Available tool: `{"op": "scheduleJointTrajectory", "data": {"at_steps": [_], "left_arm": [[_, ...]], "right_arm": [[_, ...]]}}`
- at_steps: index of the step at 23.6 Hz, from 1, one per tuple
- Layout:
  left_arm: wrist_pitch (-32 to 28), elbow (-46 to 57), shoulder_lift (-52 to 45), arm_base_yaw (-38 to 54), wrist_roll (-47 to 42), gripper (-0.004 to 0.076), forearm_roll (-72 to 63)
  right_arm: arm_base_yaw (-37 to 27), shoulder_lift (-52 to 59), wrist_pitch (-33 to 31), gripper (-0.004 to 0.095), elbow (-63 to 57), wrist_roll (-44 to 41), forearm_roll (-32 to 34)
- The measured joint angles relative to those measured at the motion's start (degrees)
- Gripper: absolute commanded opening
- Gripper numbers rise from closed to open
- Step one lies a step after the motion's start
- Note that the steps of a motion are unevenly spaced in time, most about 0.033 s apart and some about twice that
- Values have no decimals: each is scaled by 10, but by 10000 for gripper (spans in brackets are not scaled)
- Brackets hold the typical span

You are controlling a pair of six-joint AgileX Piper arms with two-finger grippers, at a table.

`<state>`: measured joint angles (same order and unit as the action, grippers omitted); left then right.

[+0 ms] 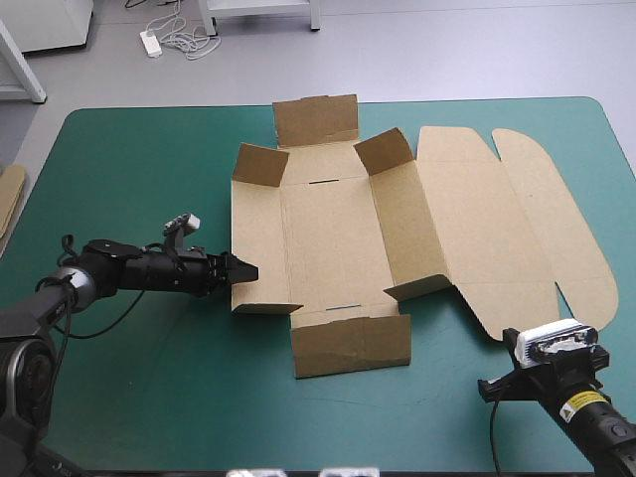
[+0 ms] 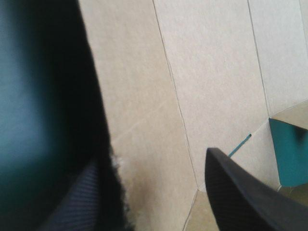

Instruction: Fold the box

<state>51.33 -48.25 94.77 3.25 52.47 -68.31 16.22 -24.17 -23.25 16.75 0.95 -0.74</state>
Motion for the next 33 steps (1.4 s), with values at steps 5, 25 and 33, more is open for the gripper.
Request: {"op": "scheduleJointTrajectory", "data": {"at_steps": [5, 25, 33], "left_arm": [[-19, 0, 9, -39, 16, 396, -30], [-20, -77, -17, -52, -66, -9, 72], [67, -249, -66, -127, -265, -9, 413]], "right_arm": [[0, 0, 1, -19, 0, 0, 0], [0, 0, 2, -19, 0, -2, -22], [0, 0, -24, -15, 18, -2, -20]]}}
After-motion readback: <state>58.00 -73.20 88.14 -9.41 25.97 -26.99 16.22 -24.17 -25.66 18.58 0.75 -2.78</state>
